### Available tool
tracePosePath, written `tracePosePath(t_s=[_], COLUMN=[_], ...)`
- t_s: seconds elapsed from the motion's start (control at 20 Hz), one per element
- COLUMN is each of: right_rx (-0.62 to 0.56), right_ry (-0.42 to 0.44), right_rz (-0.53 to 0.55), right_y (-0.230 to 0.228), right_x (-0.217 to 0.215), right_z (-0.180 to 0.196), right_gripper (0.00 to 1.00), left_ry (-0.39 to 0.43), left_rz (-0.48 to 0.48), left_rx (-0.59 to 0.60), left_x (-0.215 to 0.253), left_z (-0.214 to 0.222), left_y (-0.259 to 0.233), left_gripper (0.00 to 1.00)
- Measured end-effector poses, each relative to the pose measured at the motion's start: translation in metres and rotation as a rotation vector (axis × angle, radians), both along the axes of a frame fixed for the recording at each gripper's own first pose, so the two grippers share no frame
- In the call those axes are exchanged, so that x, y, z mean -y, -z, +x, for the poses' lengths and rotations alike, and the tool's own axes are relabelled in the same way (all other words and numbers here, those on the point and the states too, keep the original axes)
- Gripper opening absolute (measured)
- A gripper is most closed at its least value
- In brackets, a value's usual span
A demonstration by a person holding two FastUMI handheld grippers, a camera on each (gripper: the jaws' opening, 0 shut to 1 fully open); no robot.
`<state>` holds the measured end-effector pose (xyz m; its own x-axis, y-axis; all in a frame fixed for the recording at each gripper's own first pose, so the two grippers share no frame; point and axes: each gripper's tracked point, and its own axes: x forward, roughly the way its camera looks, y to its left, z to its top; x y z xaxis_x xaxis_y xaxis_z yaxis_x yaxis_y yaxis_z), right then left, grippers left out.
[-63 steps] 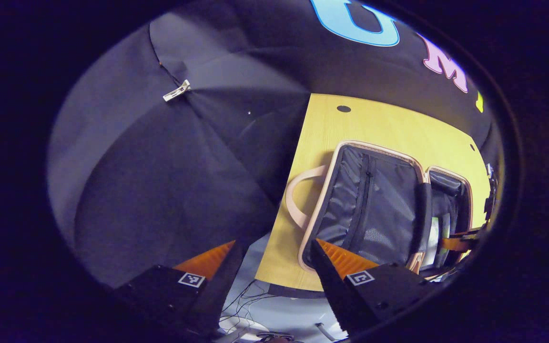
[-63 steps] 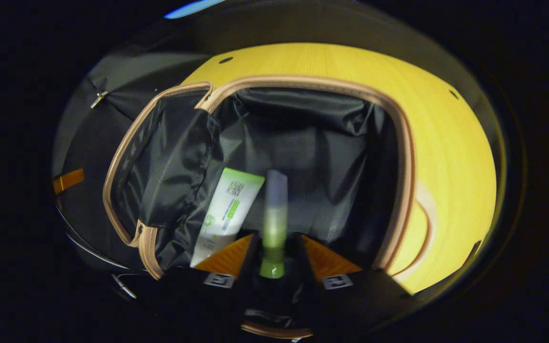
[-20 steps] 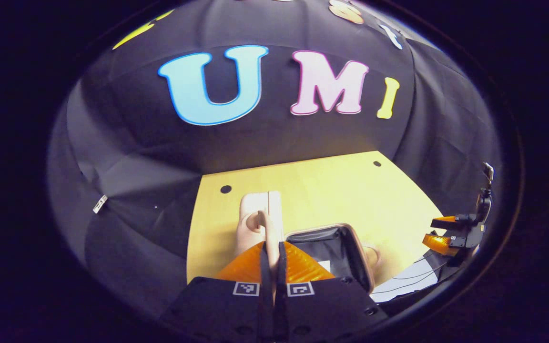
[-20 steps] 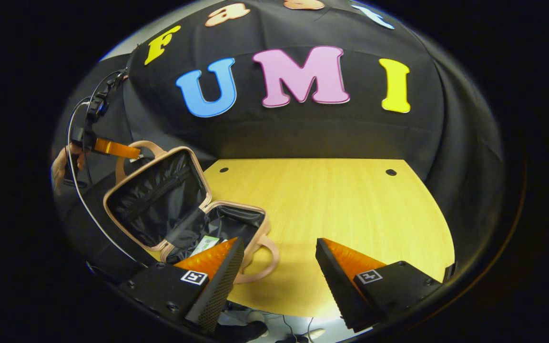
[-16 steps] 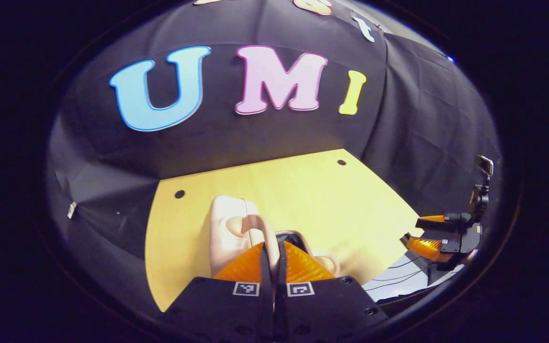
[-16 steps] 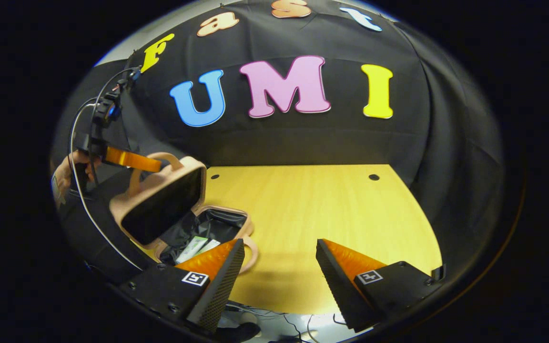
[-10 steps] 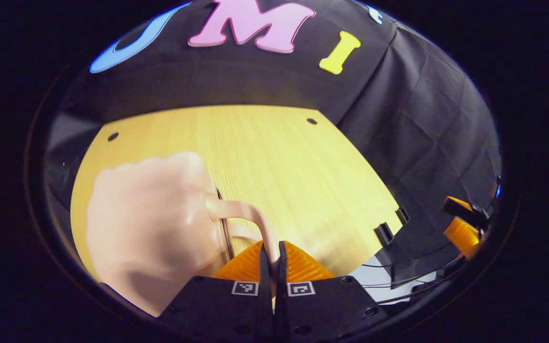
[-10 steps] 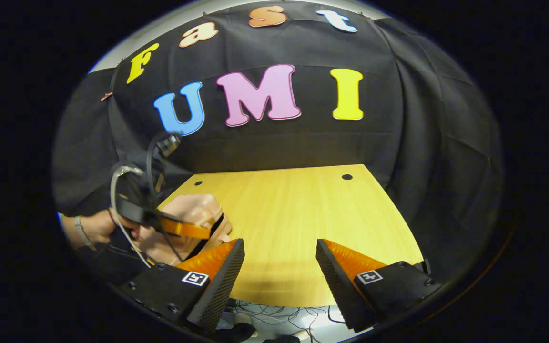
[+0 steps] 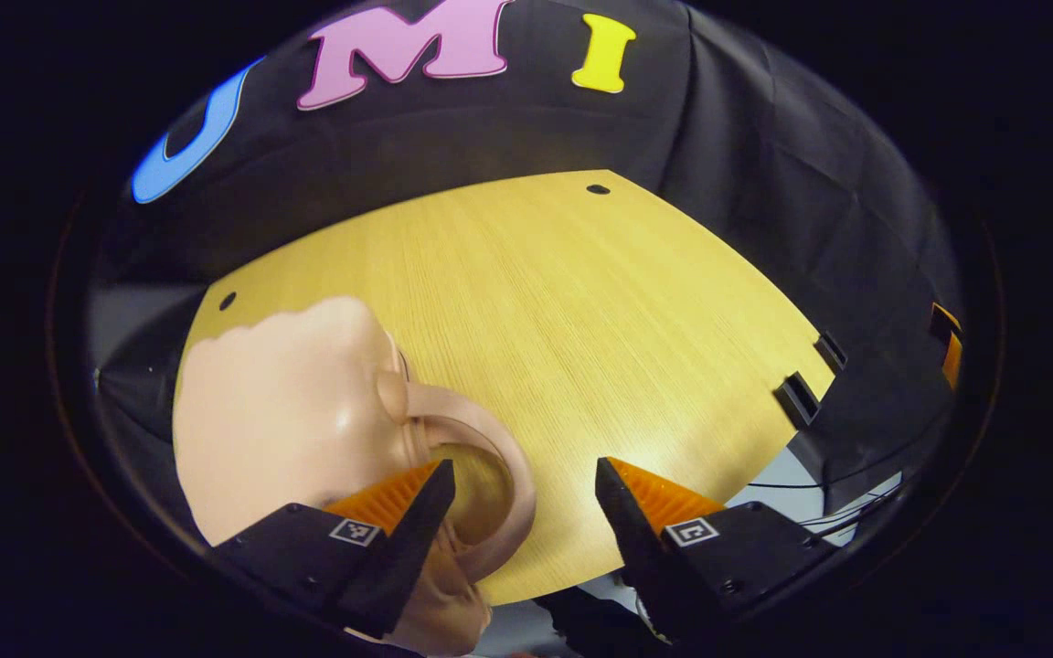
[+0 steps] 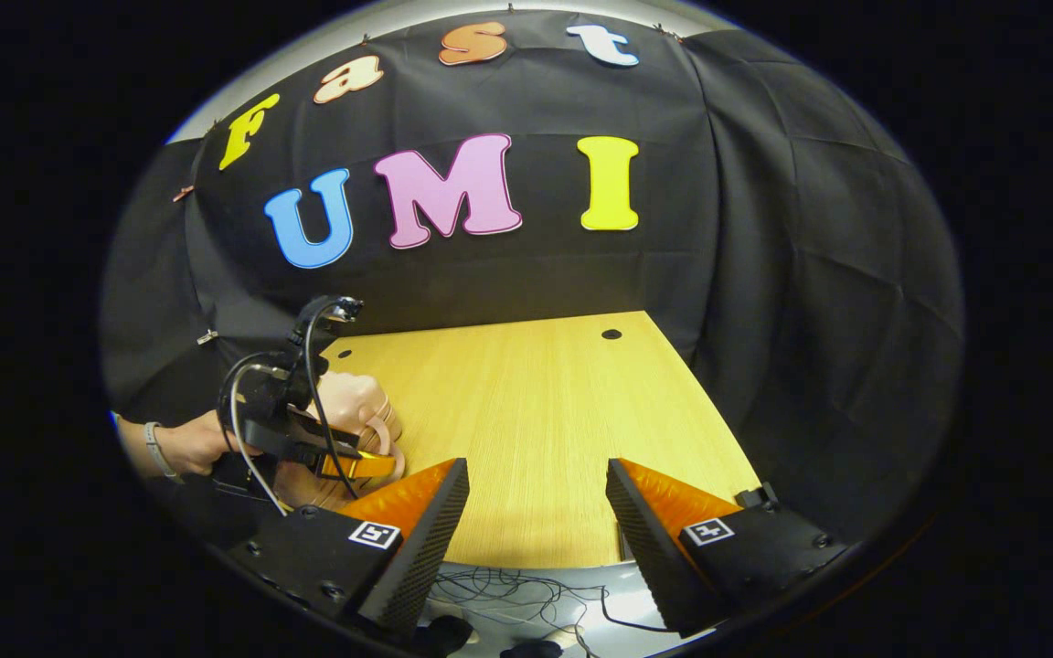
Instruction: First open the suitcase, pack the skin care products into it, and then close the suitcase.
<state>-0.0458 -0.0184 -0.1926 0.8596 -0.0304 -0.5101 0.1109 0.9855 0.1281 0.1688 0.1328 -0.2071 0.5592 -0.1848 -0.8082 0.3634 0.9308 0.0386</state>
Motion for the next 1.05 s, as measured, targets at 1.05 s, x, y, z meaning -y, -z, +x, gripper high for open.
tracePosePath(t_s=[1.05], right_rx=[0.500], right_ry=[-0.219], right_rz=[-0.076], right_y=[-0.203], right_x=[-0.046], right_z=[0.068], right_gripper=[0.95], left_ry=[-0.320], left_rz=[-0.116], left_rx=[0.837], left_x=[0.015], left_z=[-0.081], left_y=[-0.326], left_gripper=[0.98])
